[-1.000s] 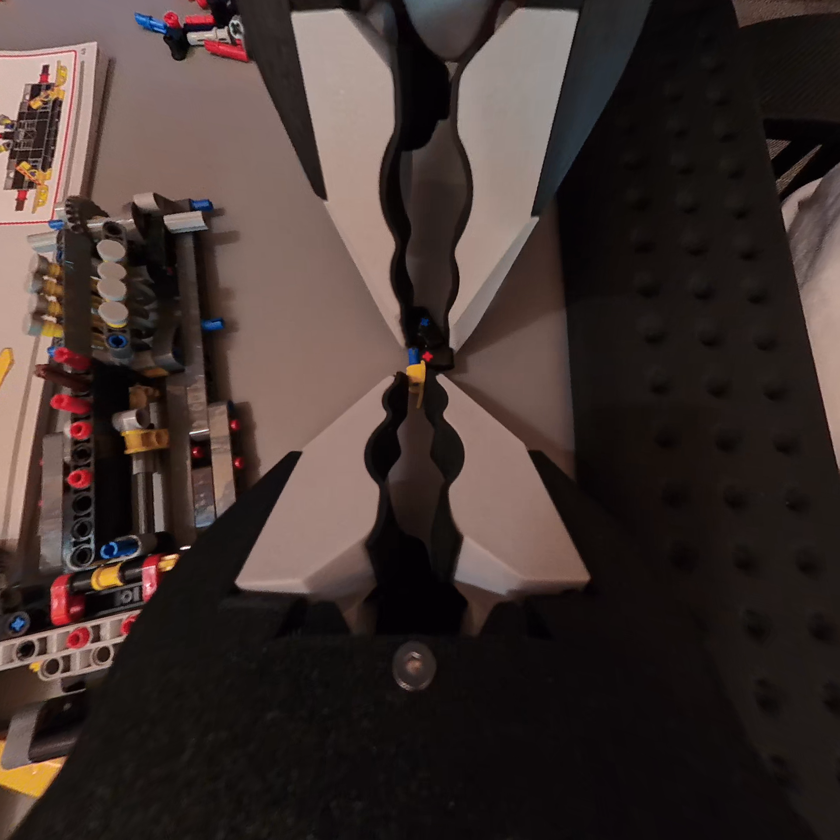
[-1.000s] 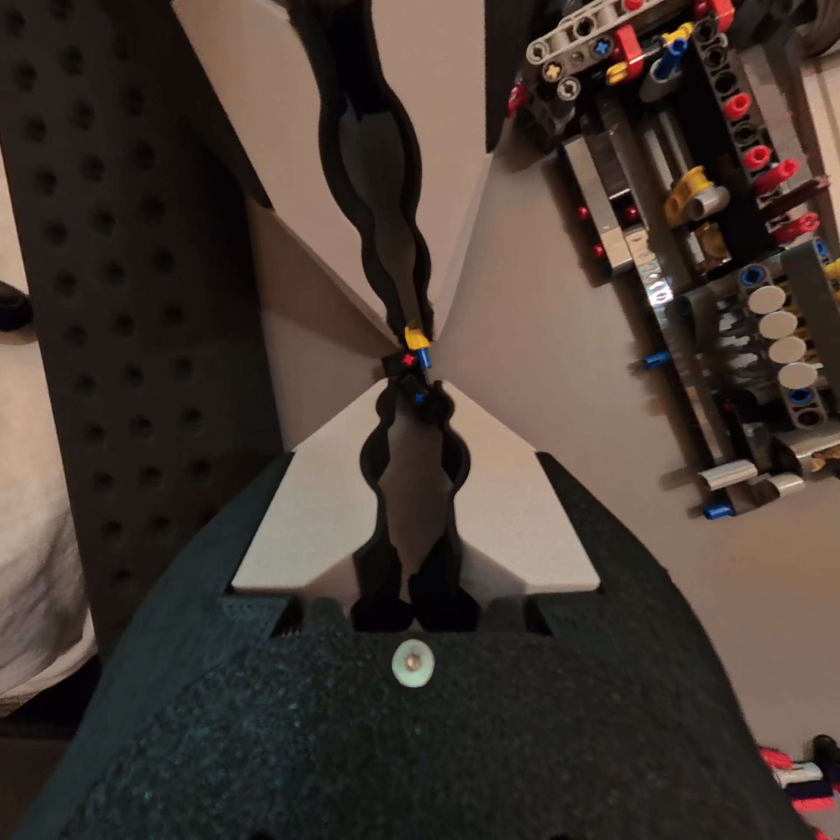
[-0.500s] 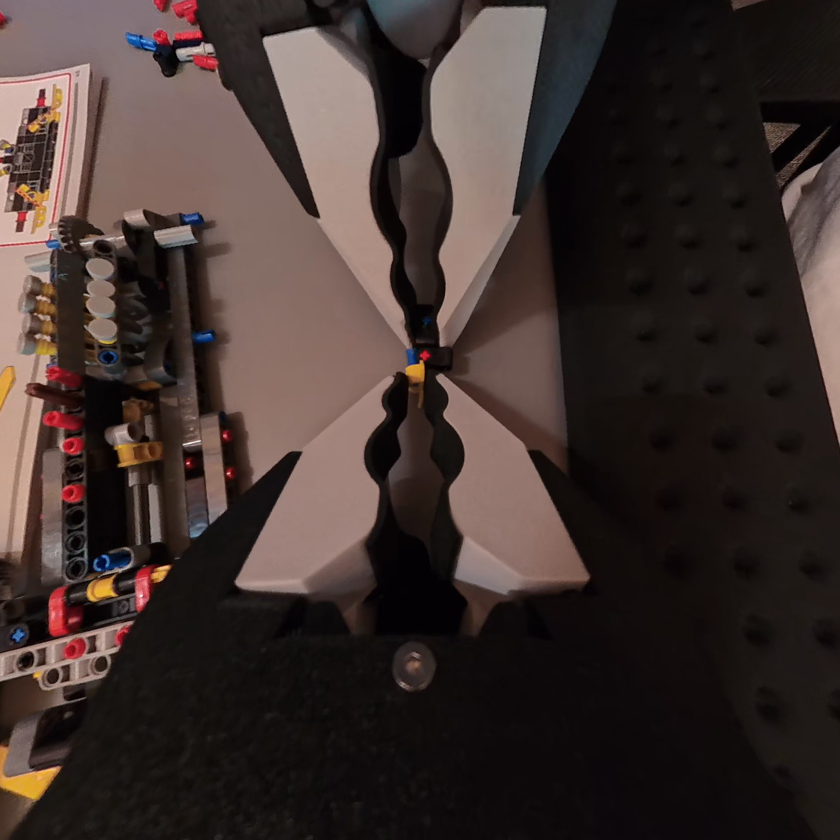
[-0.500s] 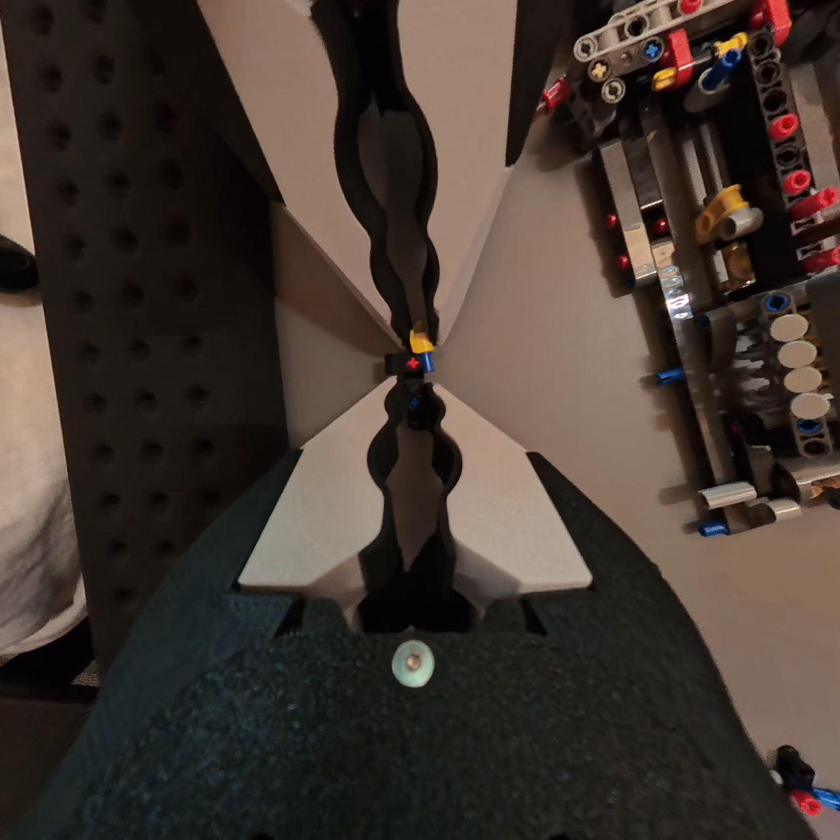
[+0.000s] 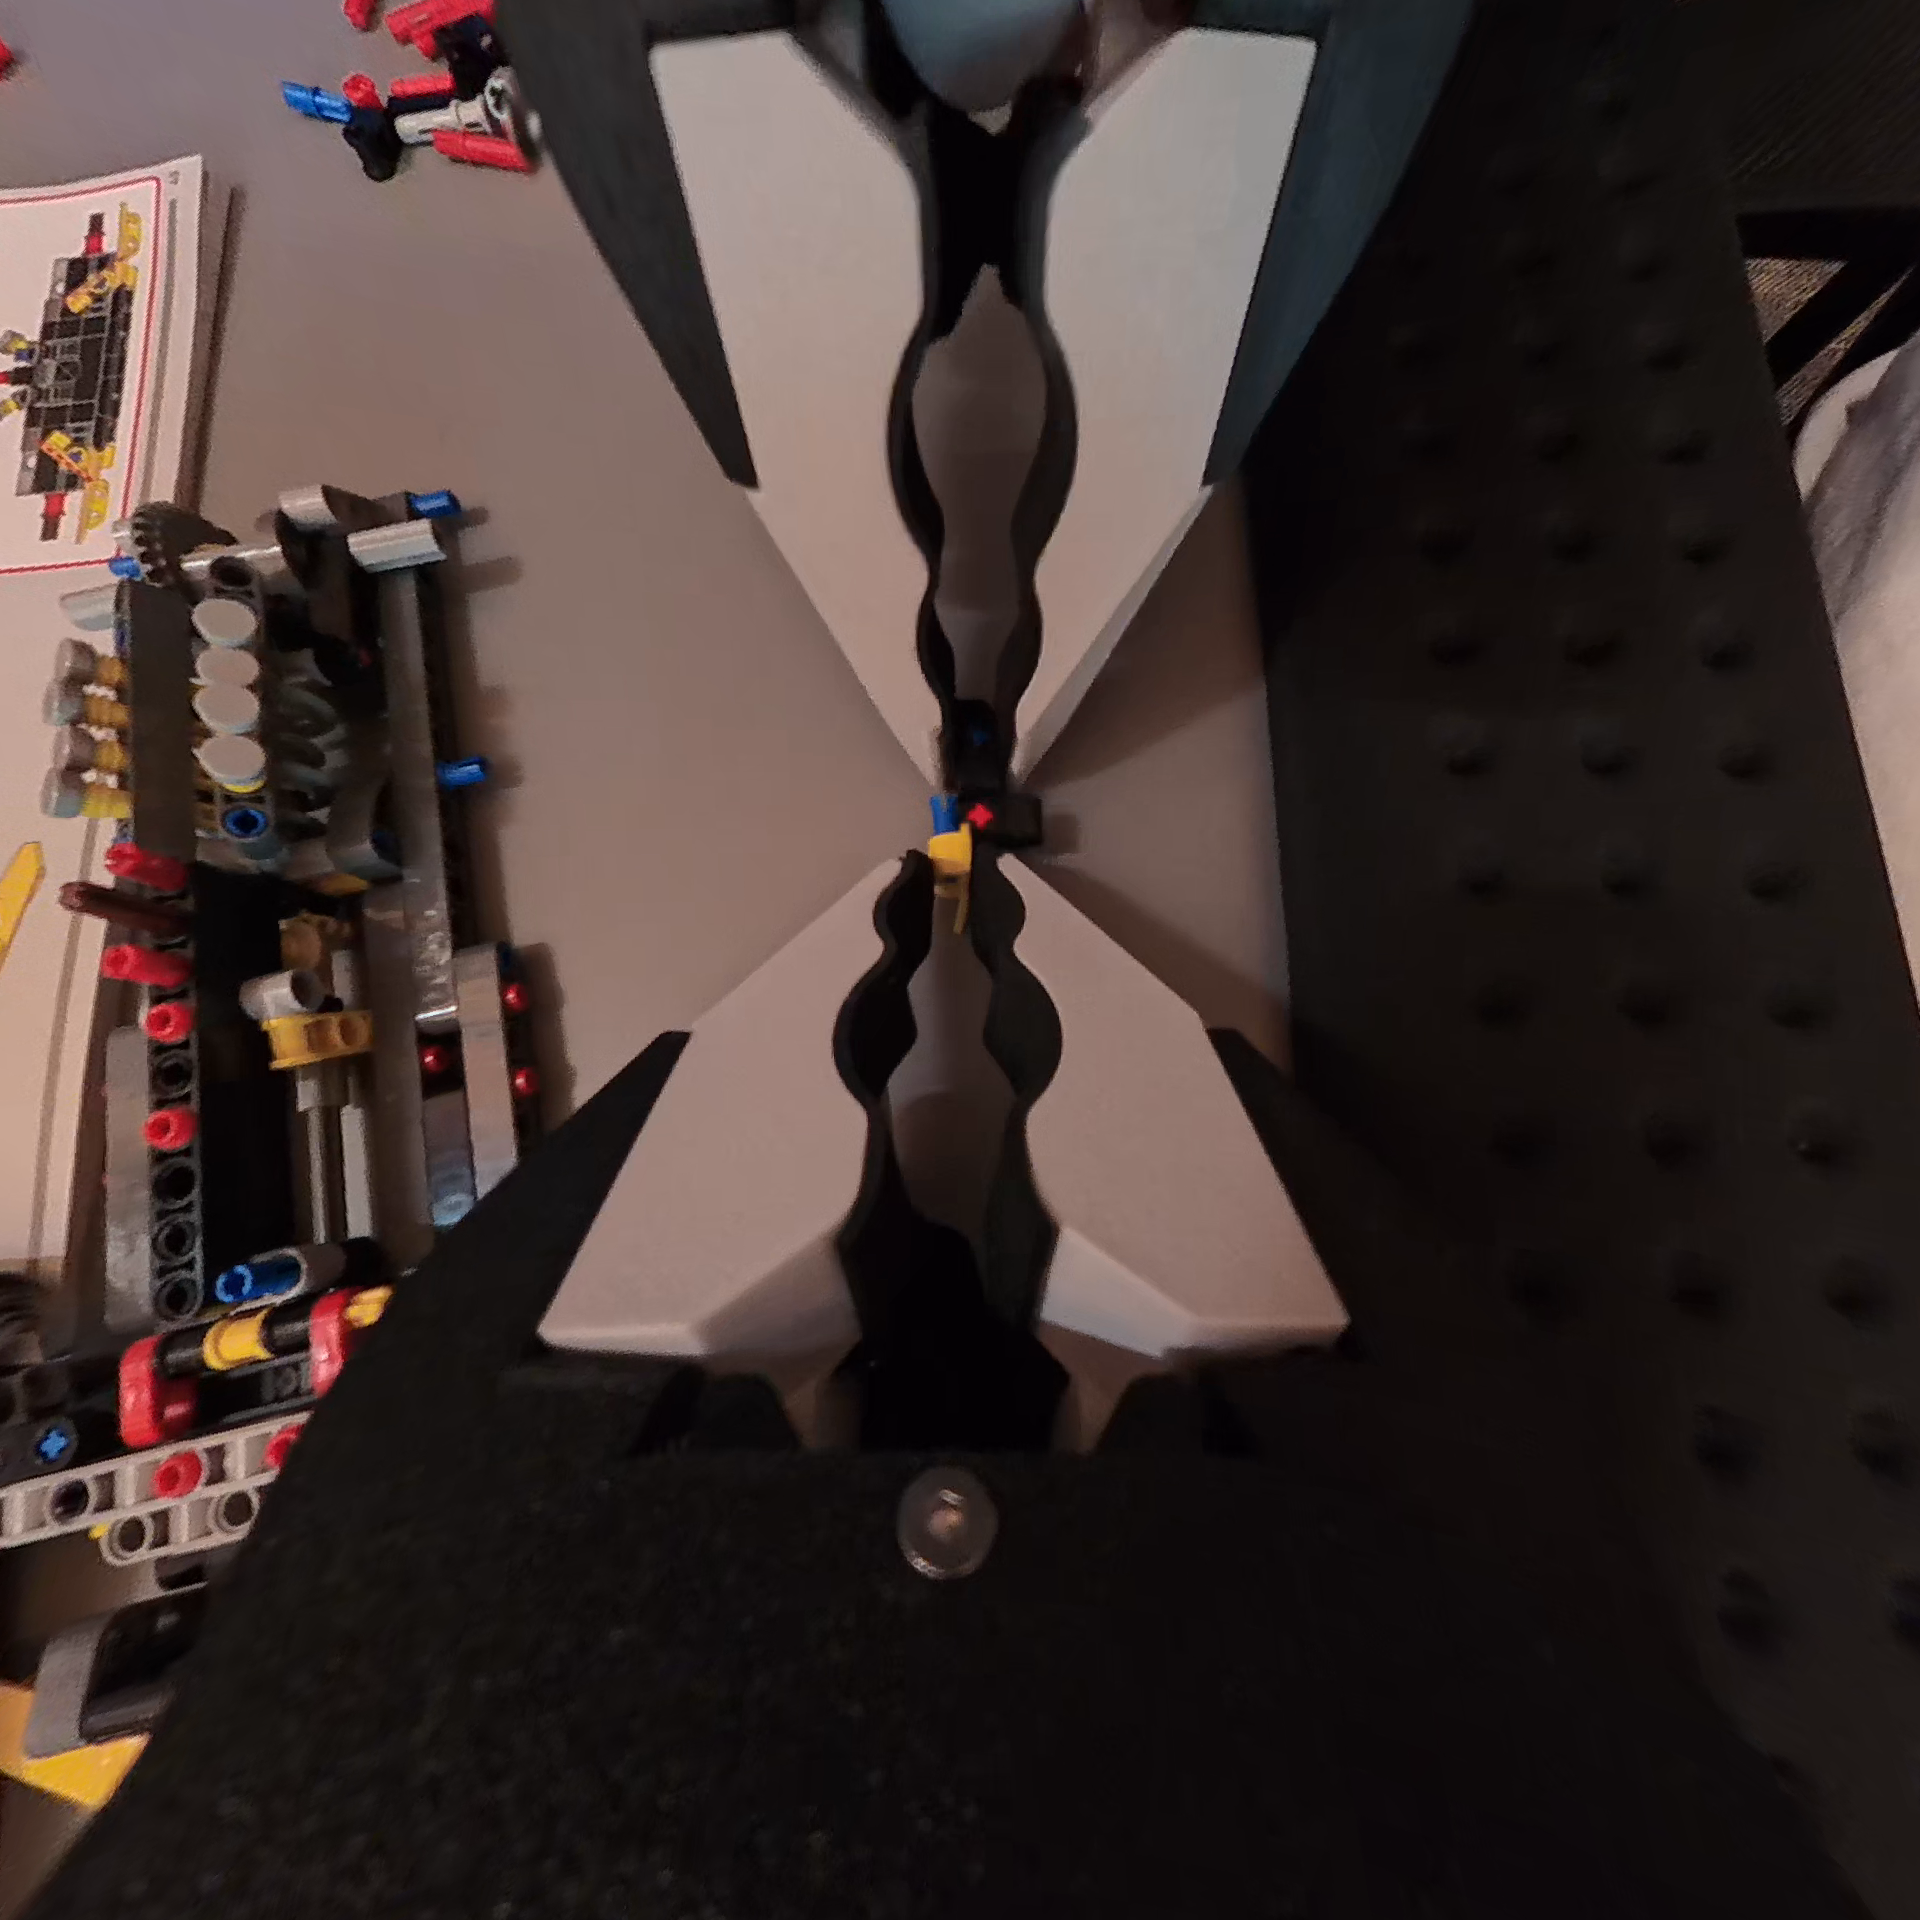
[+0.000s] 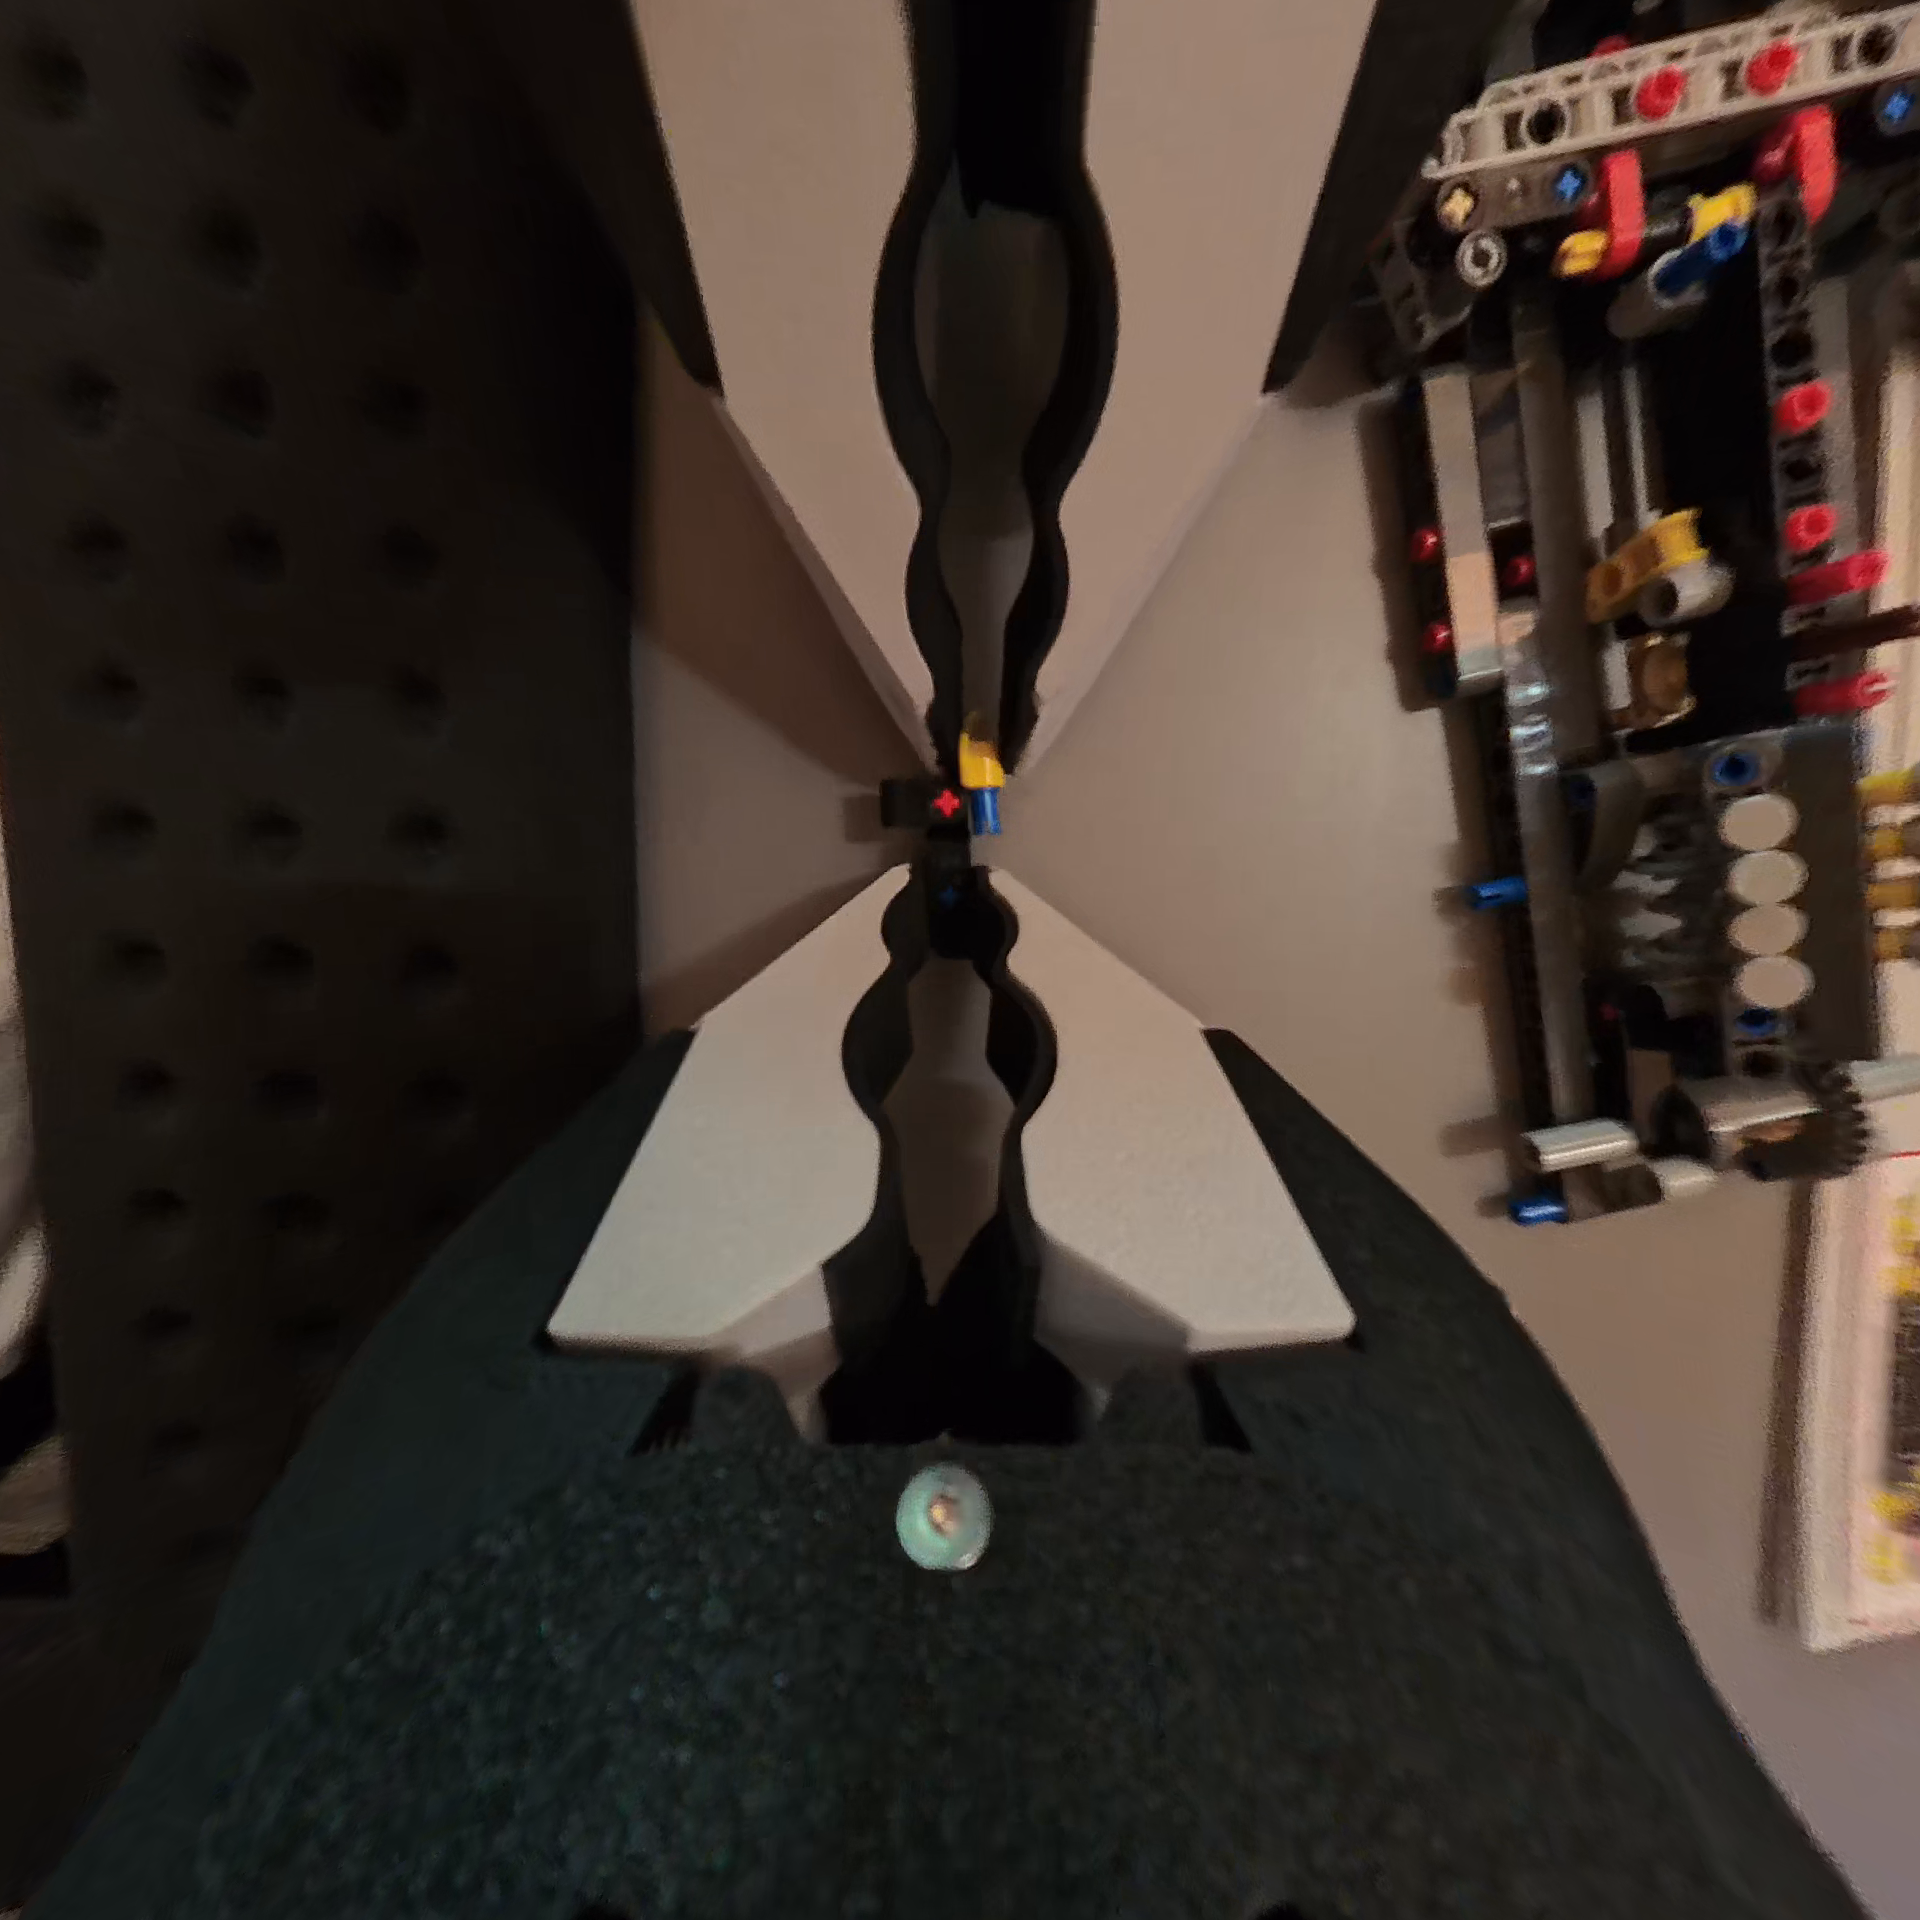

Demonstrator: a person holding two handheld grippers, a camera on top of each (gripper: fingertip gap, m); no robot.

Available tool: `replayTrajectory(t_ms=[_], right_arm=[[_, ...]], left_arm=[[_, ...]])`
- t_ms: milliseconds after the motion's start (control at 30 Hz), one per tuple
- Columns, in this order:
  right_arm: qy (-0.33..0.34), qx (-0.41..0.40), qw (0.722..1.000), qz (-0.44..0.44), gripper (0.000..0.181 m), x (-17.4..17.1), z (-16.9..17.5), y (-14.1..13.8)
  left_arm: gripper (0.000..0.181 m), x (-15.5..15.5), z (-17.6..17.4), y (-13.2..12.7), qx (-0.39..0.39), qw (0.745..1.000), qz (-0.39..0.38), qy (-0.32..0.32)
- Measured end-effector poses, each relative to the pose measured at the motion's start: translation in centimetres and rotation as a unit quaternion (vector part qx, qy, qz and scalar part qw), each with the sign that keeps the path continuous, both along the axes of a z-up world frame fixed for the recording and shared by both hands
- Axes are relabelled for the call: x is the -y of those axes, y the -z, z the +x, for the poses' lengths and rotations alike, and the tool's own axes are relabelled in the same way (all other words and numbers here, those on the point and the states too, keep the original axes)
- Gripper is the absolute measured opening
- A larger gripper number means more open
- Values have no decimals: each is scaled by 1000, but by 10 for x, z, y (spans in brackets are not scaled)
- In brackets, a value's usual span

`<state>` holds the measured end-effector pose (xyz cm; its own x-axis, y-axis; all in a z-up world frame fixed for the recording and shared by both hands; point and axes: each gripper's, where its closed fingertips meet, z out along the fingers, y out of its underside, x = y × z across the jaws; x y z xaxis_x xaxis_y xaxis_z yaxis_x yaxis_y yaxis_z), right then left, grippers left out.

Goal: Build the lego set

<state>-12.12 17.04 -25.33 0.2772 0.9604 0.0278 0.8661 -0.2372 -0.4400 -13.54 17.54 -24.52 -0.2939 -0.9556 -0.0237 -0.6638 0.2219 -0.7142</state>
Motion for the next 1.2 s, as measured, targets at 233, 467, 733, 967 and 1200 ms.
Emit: replayTrajectory(t_ms=[233,467,733,967,1200], right_arm=[[-152,115,952,241,7,-20,6,-13],[-185,139,898,374,6,-34,6,-35],[-85,90,977,174,7,-11,16,-5],[-39,35,997,60,6,4,11,-2],[58,-114,984,124,32,-20,-3,-57]], left_arm=[[6,-6,-2,-32,25,971,-233,-39],[6,-11,-2,-40,17,925,-372,-72],[6,-11,-1,-41,15,909,-410,-73],[5,-20,2,-61,45,834,-544,-86],[6,-19,2,-83,68,767,-635,-72]])
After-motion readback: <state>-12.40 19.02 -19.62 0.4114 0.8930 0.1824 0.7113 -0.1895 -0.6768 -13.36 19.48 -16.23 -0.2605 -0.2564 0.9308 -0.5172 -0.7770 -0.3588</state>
